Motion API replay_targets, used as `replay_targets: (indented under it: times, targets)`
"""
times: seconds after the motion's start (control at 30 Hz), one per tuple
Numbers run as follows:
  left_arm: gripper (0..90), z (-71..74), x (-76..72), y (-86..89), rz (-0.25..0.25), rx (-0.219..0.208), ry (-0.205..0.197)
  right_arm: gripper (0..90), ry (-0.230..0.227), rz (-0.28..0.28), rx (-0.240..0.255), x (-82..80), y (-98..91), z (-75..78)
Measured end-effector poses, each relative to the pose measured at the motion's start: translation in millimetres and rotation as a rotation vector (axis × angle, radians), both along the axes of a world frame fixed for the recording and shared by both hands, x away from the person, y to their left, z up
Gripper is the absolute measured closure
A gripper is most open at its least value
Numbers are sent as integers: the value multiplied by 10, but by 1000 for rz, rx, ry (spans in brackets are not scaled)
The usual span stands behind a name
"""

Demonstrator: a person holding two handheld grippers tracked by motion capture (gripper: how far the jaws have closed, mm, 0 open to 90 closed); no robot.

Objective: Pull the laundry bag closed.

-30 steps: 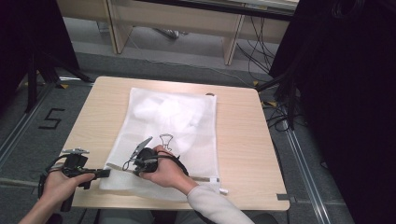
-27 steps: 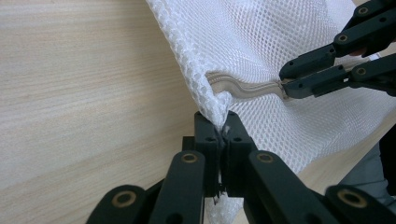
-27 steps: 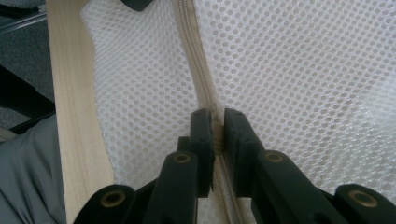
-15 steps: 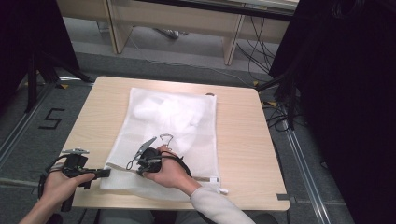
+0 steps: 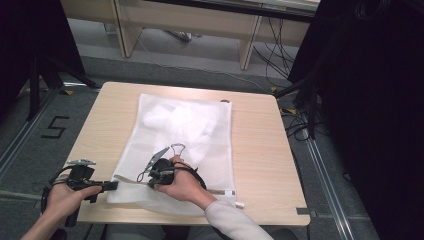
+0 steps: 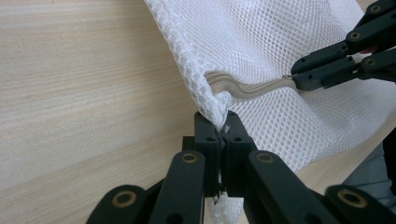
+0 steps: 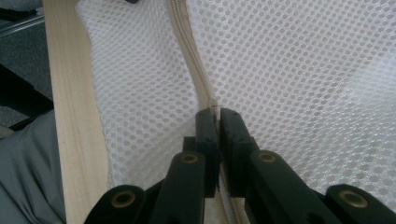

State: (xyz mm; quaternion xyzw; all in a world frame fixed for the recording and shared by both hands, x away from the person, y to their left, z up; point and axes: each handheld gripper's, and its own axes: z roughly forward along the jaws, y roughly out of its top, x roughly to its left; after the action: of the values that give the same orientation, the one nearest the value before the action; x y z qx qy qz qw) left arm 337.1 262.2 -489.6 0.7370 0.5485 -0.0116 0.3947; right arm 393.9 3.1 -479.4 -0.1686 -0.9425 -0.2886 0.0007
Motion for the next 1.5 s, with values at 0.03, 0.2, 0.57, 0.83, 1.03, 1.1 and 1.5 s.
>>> replay_targets:
  times: [0.03, 0.2, 0.57, 0.83, 1.03, 1.1, 1.5]
  targets:
    - [869, -3, 0, 0, 2, -3, 0, 875, -1, -2, -3, 0, -6, 5]
    - [868, -2, 1, 0, 1, -3, 1, 875, 7, -2, -5, 8, -69, -8]
    - [868, -5, 1, 2, 4, -2, 2, 875, -1, -1, -4, 3, -170, 9]
    - [868, -3, 5, 27, -19, 22, 6, 875, -3, 1, -5, 1, -225, 21]
    - [869, -1, 5, 29, -19, 21, 7, 875, -4, -6, -10, -2, -281, 27]
    - [869, -2, 4, 25, -13, 17, 5, 875, 3, -4, -7, -5, -293, 26]
    - [869, -9, 5, 6, 9, 1, 7, 875, -5, -17, -13, -7, -392, 42]
